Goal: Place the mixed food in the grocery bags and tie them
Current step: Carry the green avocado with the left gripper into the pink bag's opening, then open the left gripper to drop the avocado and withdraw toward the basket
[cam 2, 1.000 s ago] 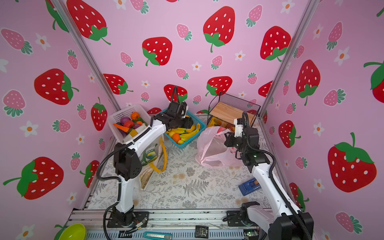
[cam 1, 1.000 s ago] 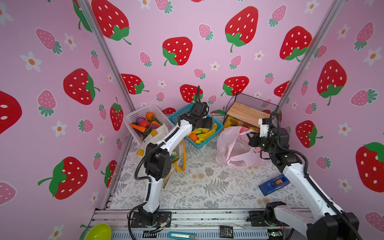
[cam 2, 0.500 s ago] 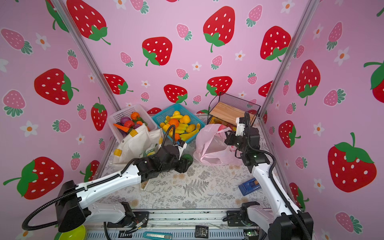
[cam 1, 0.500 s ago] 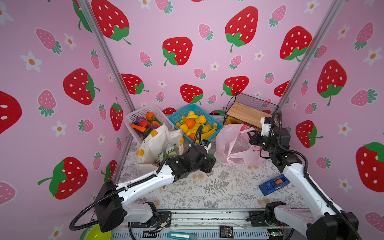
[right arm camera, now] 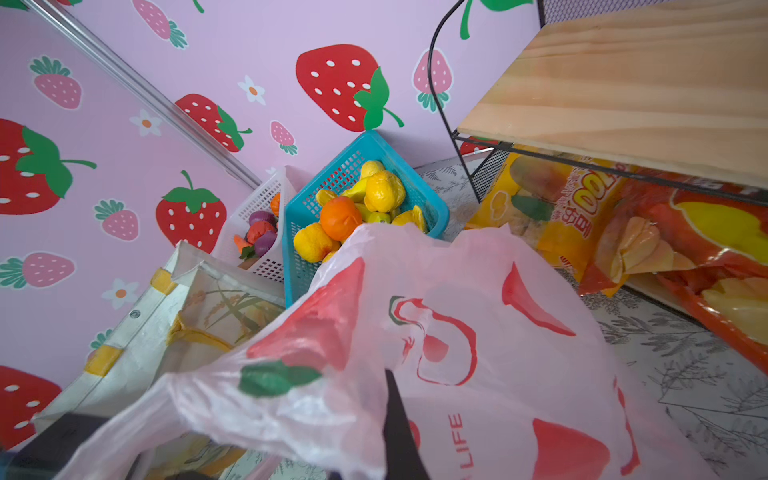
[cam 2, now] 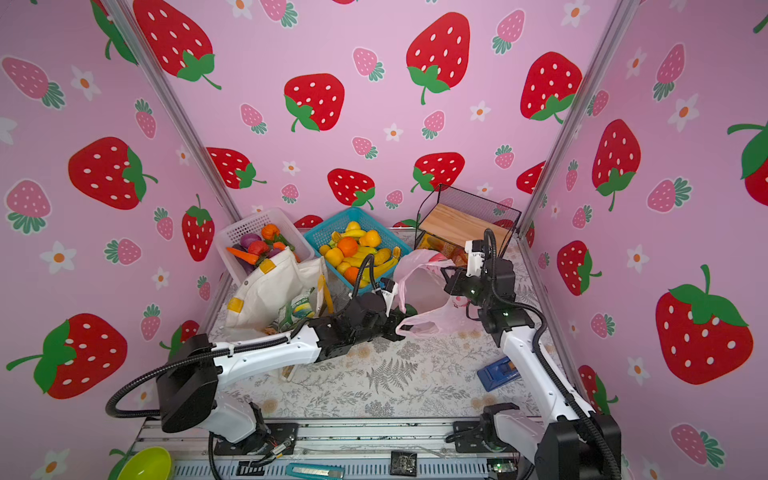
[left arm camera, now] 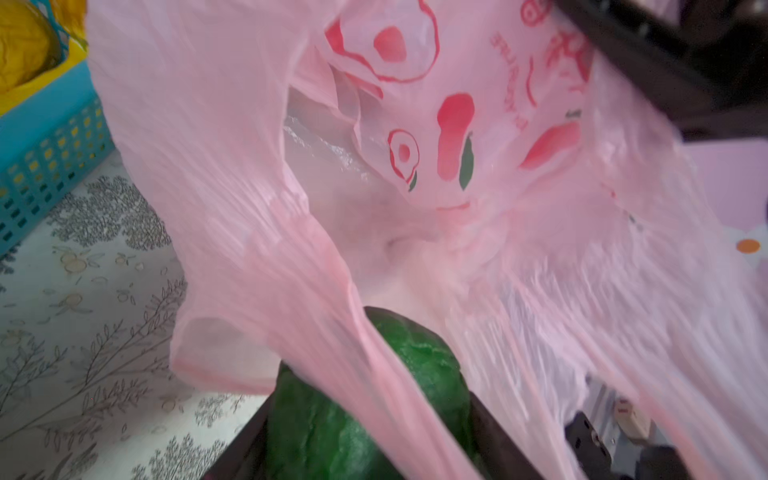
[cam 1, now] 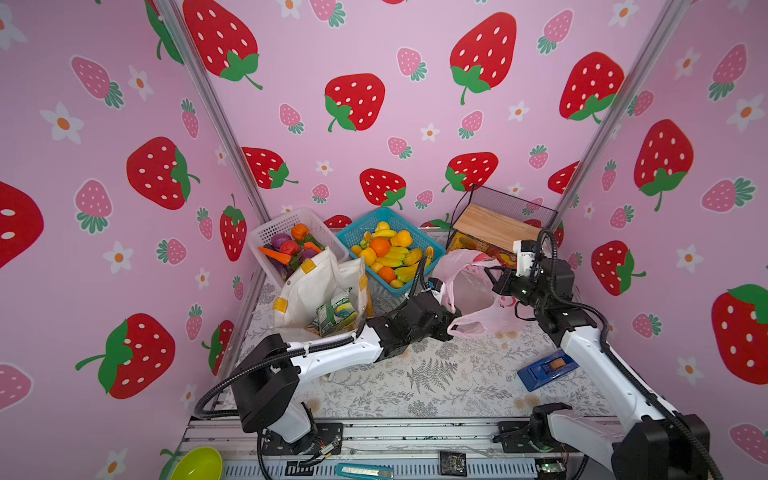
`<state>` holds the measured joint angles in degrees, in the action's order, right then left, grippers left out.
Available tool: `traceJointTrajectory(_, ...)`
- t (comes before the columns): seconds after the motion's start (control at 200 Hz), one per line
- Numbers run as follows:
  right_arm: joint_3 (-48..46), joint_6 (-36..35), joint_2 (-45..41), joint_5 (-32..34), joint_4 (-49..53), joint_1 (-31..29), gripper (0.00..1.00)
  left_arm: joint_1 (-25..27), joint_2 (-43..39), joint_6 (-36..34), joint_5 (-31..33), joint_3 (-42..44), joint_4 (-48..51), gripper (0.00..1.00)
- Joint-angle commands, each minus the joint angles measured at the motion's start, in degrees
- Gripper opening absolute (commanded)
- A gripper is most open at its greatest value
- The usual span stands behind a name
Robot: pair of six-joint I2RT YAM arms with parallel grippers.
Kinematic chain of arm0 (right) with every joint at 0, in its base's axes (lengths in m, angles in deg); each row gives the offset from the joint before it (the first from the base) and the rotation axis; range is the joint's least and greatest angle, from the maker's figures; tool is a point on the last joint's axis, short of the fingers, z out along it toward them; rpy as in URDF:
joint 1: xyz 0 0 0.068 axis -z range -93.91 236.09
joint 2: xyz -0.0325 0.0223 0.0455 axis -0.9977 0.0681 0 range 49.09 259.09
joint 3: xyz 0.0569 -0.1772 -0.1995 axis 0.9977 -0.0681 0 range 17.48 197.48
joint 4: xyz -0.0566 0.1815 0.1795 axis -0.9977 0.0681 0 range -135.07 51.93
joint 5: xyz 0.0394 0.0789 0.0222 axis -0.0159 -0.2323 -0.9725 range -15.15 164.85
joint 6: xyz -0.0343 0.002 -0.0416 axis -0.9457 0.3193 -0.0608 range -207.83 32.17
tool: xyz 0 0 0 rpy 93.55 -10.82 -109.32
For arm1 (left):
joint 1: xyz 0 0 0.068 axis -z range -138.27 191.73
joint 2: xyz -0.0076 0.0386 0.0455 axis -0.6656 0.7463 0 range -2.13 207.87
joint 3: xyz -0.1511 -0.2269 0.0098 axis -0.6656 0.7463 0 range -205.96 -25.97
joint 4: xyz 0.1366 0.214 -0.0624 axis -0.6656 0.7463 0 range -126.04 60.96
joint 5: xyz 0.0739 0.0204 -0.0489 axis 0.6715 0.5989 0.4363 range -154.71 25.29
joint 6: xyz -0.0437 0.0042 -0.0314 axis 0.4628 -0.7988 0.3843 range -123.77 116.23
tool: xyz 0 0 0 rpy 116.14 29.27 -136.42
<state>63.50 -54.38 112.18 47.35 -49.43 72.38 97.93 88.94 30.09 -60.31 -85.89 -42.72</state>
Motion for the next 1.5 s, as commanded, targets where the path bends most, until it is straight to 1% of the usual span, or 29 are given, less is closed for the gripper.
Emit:
traceJointTrajectory(0.0, -1.8, 4.9, -1.0, -7.7, -4.9, 0.0, 0.0, -0.5, 5.2, 4.0, 6.8, -4.6, -3.2, 0.51)
traceJointTrajectory(0.105, -3.0, 8.3, -1.7, -11.1, -7.5, -0.2, 0.0, -0.5, 9.3, 5.1, 8.8, -6.2, -4.5, 0.56)
traceJointTrajectory(0.24, -3.5, 10.2, -2.3, -13.6, -8.4, -0.1, 0.0, -0.7, 12.7, 4.5, 10.5, -7.3, -4.4, 0.64)
traceJointTrajectory(0.38, -4.5, 12.3, -2.8, -14.4, -10.3, 0.2, 0.0, -0.8, 13.0, 3.6, 10.1, -7.2, -3.2, 0.71)
traceJointTrajectory(0.48, -4.8, 12.3, -2.9, -14.1, -10.4, 0.6, 0.0, -0.8, 12.0, 2.5, 9.4, -7.0, -1.4, 0.76)
traceJointTrajectory(0.605, -5.0, 12.3, -3.0, -13.6, -10.2, 1.2, 0.0, -1.2, 9.5, 1.0, 7.7, -5.9, 0.4, 0.83)
traceJointTrajectory(0.685, -5.2, 12.0, -2.8, -13.3, -10.2, 1.9, 0.0, -1.4, 6.9, -0.4, 6.4, -4.9, 1.2, 0.85)
traceJointTrajectory(0.765, -5.2, 11.0, -2.4, -12.4, -9.3, 3.5, 0.0, -1.4, 3.6, -2.5, 3.6, -4.0, 2.6, 0.85)
traceJointTrajectory(0.965, -5.9, 10.6, -1.0, -10.8, -9.3, 8.7, 0.0, -2.1, -6.5, -9.4, -6.5, -1.1, 9.3, 0.82)
traceJointTrajectory(1.005, -6.0, 10.5, -0.9, -10.5, -9.4, 9.1, 0.0, -2.5, -8.5, -10.8, -7.9, -1.2, 11.7, 0.82)
traceJointTrajectory(1.06, -6.0, 10.2, -1.2, -9.6, -9.4, 9.2, 0.0, -3.5, -11.0, -12.0, -8.1, -1.6, 15.5, 0.81)
traceJointTrajectory(1.145, -6.2, 9.6, -1.4, -8.1, -9.3, 9.3, 0.0, -5.9, -14.0, -12.3, -5.4, -2.7, 19.0, 0.8)
traceJointTrajectory(1.241, -6.2, 8.8, -1.3, -7.1, -9.6, 9.3, 0.0, -12.1, -13.4, -9.4, -0.9, -5.7, 22.6, 0.78)
traceJointTrajectory(1.306, -6.2, 8.7, -1.1, -7.2, -10.0, 9.3, 0.0, -17.1, -9.8, -8.1, 0.2, -10.3, 26.3, 0.76)
traceJointTrajectory(1.361, -6.2, 8.3, -1.0, -7.2, -10.0, 9.2, 0.0, -19.5, -6.1, -9.2, 2.8, -14.5, 28.9, 0.76)
traceJointTrajectory(1.431, -6.4, 7.9, -1.1, -7.0, -10.0, 9.3, 0.0, -21.1, -0.4, -13.3, 7.2, -20.8, 32.0, 0.75)
traceJointTrajectory(1.496, -6.3, 7.4, -1.1, -7.0, -9.9, 9.3, 0.0, -22.0, 5.9, -17.8, 12.7, -28.6, 37.7, 0.75)
